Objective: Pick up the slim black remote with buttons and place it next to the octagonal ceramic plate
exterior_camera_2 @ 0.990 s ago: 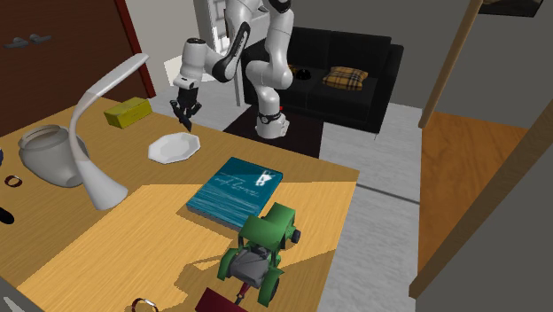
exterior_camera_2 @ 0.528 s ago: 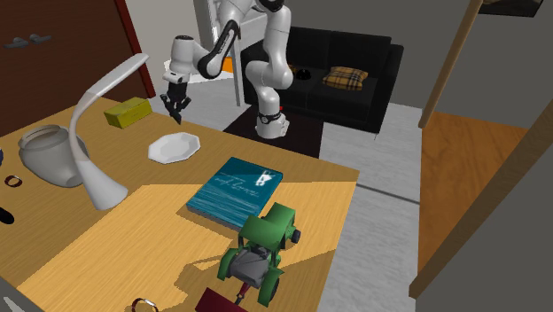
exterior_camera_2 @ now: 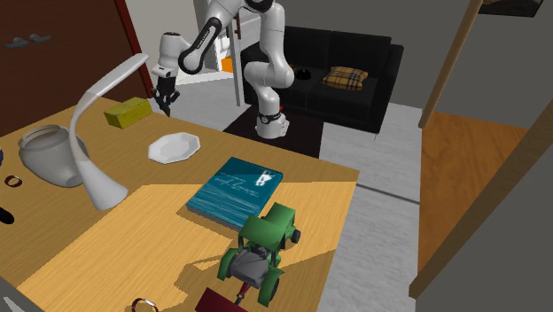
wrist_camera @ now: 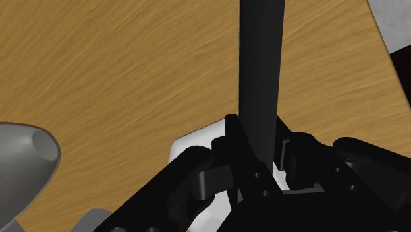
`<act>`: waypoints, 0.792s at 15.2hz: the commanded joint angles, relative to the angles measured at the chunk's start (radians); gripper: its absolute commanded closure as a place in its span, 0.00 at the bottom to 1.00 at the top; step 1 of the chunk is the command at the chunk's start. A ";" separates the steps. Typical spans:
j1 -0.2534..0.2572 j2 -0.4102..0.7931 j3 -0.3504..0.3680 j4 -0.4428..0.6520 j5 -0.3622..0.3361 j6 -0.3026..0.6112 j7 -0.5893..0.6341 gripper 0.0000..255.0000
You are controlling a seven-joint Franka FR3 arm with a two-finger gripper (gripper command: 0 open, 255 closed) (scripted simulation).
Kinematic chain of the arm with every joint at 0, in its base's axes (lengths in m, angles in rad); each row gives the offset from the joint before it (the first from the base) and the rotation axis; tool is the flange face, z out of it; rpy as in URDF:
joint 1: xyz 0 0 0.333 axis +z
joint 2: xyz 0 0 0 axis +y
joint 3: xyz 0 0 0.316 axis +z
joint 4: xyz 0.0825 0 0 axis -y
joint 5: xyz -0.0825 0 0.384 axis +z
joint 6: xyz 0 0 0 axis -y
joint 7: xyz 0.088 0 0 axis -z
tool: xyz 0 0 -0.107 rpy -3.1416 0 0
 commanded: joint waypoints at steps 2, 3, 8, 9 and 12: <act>0.097 0.037 -0.126 0.030 0.077 0.017 -0.098 1.00; 0.127 0.050 -0.156 0.025 0.097 0.033 -0.114 1.00; 0.360 0.105 -0.383 0.008 0.212 0.111 -0.207 1.00; 0.429 0.112 -0.450 0.006 0.230 0.125 -0.222 1.00; 0.642 0.103 -0.667 0.000 0.221 0.169 -0.221 1.00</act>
